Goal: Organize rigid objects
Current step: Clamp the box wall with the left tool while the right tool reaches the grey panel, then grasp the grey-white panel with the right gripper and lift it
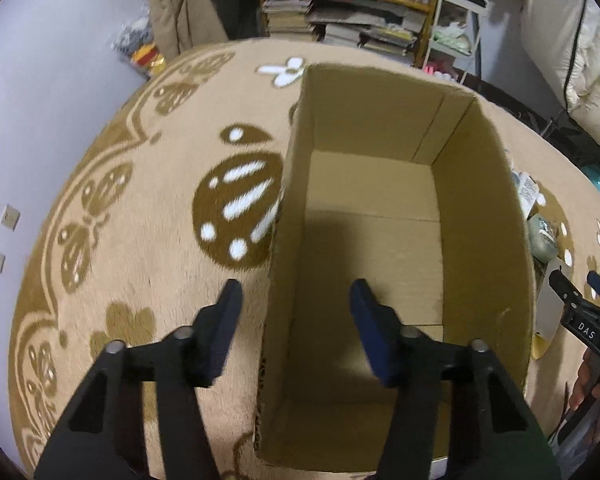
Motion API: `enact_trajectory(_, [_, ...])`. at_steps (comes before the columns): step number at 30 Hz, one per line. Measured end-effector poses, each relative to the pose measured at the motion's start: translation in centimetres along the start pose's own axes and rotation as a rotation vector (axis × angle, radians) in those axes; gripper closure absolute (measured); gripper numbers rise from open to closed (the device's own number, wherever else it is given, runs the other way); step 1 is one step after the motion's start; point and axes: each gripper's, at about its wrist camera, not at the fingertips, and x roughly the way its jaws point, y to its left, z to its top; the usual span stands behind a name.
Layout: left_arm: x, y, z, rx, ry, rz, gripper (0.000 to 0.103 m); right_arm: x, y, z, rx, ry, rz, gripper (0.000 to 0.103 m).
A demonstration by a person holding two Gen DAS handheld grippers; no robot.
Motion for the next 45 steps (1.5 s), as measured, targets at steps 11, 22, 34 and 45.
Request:
enact_trajectory(11, [1.0,0.4,-0.3,-0.004,0.041,0.008,0.084,2.7,-0.7,-0.4,0.027,0.093,-0.022,0.003])
enact_trajectory(22, [1.7,0.3,-0.4,0.019,0.054,0.06,0.09,3.6,0.6,-1.3,-0.017,0.133,-0.056,0.007])
enact_trajectory(34, [1.5,0.2,-0.5,0.025,0.047,0.055,0.093,3.2,-0.3,-0.9,0.003,0.135,-0.085,0.04])
enact_trajectory(45, [1.3,-0.2,-0.7,0.045,0.043,0.069,0.093,1.6,-3.6,-0.7,0.212,0.137,0.079,0.05])
